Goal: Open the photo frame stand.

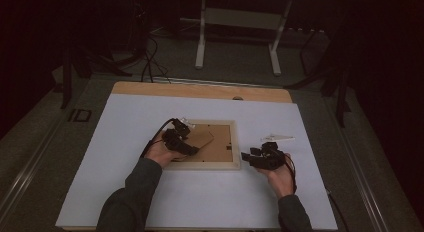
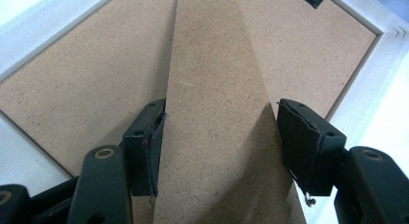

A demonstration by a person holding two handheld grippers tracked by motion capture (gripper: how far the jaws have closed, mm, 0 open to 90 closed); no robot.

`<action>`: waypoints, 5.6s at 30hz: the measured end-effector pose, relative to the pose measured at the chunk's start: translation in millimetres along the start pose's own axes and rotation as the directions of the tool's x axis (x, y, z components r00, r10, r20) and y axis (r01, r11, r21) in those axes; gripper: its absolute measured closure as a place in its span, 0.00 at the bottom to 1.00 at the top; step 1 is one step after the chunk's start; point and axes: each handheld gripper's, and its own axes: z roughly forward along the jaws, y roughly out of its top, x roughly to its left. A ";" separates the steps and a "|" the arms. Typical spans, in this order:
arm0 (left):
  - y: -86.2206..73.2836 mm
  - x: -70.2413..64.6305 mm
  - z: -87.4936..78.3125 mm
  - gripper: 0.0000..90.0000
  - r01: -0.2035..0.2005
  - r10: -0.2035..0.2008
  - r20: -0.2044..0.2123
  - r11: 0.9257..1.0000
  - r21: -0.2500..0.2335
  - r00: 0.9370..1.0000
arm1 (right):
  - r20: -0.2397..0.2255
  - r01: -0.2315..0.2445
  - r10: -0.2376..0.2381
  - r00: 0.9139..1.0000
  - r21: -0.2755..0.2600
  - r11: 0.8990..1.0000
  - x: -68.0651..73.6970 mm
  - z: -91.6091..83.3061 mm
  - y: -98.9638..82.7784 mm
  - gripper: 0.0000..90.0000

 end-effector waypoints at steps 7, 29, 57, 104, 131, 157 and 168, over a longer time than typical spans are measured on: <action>-5.3 -2.5 -0.5 0.44 -0.009 0.008 -0.016 1.000 -0.027 1.000 | -0.004 -0.016 0.016 1.000 -0.008 1.000 -7.4 -2.5 12.3 0.55; -12.1 -15.2 -6.3 0.44 -0.080 0.072 -0.091 0.993 -0.087 0.993 | 0.000 -0.021 0.021 1.000 -0.006 1.000 -15.1 -0.6 37.7 0.54; -23.7 -36.7 -13.6 0.44 -0.189 0.151 -0.218 0.967 -0.168 0.964 | 0.002 -0.038 0.037 0.999 0.030 0.999 -16.8 22.6 67.3 0.64; -37.1 -59.7 -22.9 0.44 -0.359 0.263 -0.357 0.903 -0.235 0.896 | -0.184 -0.142 0.149 0.972 0.048 0.989 -34.4 35.4 81.7 0.65; -22.7 -25.0 -34.7 0.44 -0.062 0.062 -0.005 0.968 -0.245 0.998 | -0.169 -0.126 0.127 0.977 0.015 0.992 -28.9 31.0 80.0 0.66; -15.1 -22.7 -30.7 0.57 -0.022 0.031 0.061 0.988 -0.153 0.998 | -0.159 -0.089 0.088 0.983 0.002 0.996 -24.3 26.4 81.0 0.65; -13.1 -26.2 -29.8 0.58 -0.057 0.062 0.024 0.985 -0.165 0.998 | -0.145 -0.079 0.077 0.986 -0.011 0.997 -23.7 22.6 82.3 0.66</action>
